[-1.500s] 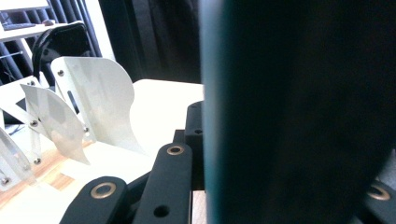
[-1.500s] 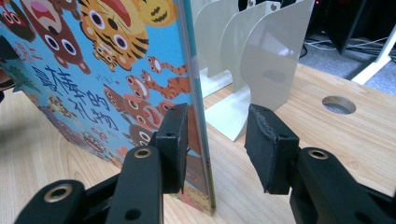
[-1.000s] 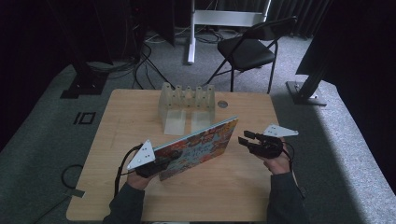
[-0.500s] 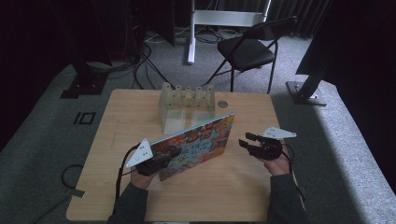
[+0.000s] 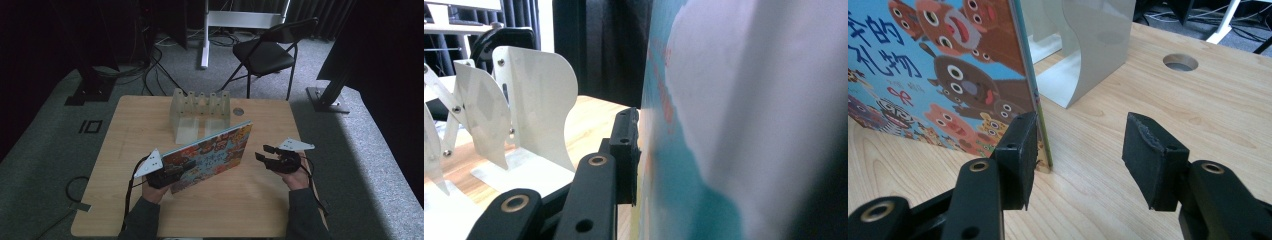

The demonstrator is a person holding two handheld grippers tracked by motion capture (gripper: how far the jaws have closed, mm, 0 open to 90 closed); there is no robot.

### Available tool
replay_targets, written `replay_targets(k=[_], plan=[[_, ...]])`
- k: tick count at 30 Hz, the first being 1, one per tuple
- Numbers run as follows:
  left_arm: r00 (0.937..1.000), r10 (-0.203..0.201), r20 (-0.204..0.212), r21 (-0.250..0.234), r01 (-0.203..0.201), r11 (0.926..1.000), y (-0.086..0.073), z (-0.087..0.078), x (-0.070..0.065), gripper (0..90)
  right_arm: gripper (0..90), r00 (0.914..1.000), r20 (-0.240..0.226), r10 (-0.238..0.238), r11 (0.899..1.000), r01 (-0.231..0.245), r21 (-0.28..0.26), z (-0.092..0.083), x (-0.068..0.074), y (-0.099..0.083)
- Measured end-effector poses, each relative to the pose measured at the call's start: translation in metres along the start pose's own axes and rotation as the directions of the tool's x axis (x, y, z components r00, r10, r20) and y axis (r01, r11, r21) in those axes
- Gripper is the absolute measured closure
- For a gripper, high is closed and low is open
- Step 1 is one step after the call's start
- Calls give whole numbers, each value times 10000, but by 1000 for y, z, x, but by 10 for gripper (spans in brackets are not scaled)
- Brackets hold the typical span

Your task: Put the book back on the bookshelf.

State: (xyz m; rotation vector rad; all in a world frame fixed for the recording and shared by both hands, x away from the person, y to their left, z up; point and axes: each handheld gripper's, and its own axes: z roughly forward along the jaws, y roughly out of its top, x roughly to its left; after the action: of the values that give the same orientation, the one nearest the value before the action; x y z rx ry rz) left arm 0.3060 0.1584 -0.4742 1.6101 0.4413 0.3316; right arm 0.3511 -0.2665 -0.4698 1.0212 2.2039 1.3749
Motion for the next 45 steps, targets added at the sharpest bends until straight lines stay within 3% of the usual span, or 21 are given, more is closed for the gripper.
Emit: replay_targets(k=[25,45], plan=[[9991,-315,-267,175,320,9993,-19,2,2,698,448,9974,719,-60,9962,-3,873,11,-8,-24],[9983,-540,-218,251,545,9982,-35,7,3,698,448,9957,890,251,9922,-357,1196,13,-18,-38]])
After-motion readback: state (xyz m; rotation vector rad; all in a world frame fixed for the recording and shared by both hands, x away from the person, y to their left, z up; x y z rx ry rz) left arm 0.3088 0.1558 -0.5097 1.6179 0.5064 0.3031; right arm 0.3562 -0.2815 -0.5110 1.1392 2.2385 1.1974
